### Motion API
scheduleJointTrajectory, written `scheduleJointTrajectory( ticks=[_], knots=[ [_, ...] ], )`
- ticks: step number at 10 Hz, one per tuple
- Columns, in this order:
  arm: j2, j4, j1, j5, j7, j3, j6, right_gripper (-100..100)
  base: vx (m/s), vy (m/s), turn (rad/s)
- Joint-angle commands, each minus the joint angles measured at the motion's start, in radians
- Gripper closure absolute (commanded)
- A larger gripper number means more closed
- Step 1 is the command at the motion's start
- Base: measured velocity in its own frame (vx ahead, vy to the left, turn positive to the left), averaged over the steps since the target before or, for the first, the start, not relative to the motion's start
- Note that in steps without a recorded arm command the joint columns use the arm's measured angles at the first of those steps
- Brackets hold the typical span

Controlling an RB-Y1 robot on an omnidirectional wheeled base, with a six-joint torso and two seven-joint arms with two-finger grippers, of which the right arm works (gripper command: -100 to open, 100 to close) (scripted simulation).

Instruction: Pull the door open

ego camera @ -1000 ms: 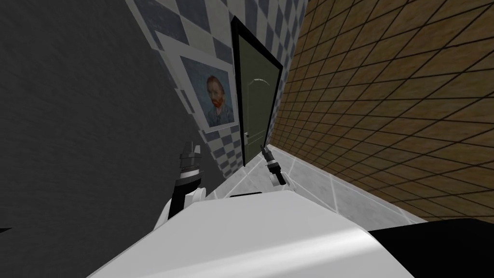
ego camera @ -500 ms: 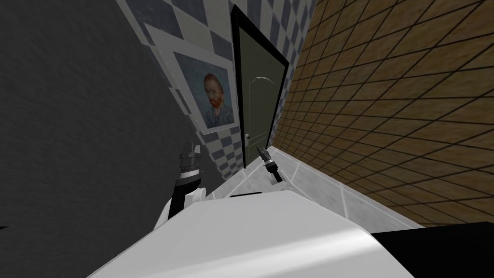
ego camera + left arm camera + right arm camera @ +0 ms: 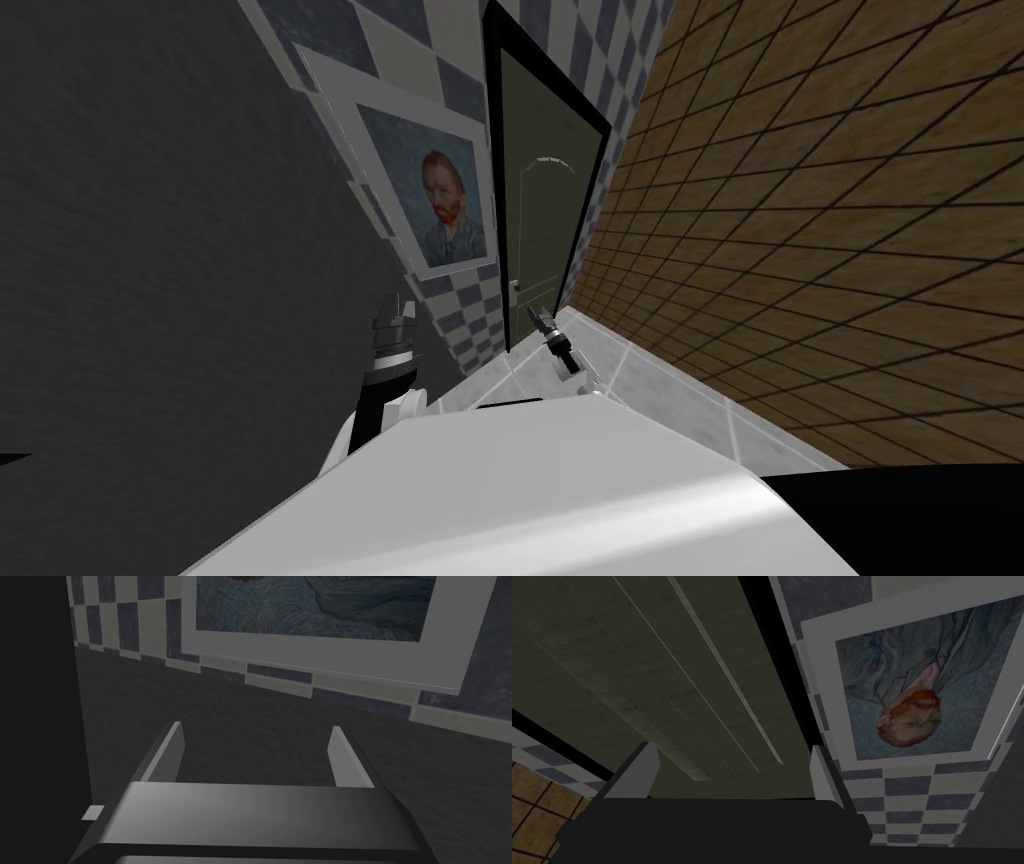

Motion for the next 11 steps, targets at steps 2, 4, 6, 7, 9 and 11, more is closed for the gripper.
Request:
scheduleJointTrajectory(
  ticks=[2,4,6,7,9,11],
  knots=[
    [-0.008,0.054,-0.032,0.031,0.042,0.008,0.011,-100,0.113,-0.085,0.094],
    [-0.011,0.1,-0.059,0.059,0.078,0.016,0.021,-100,0.11,-0.112,0.113],
    [-0.015,0.143,-0.085,0.086,0.112,0.023,0.03,-100,0.104,-0.101,0.117],
    [-0.017,0.169,-0.101,0.102,0.133,0.028,0.036,-100,0.108,-0.095,0.092],
    [-0.02,0.216,-0.129,0.131,0.17,0.036,0.046,-100,0.139,-0.124,0.117],
    [-0.022,0.254,-0.151,0.155,0.2,0.042,0.054,-100,0.116,-0.117,0.111]
  ],
)
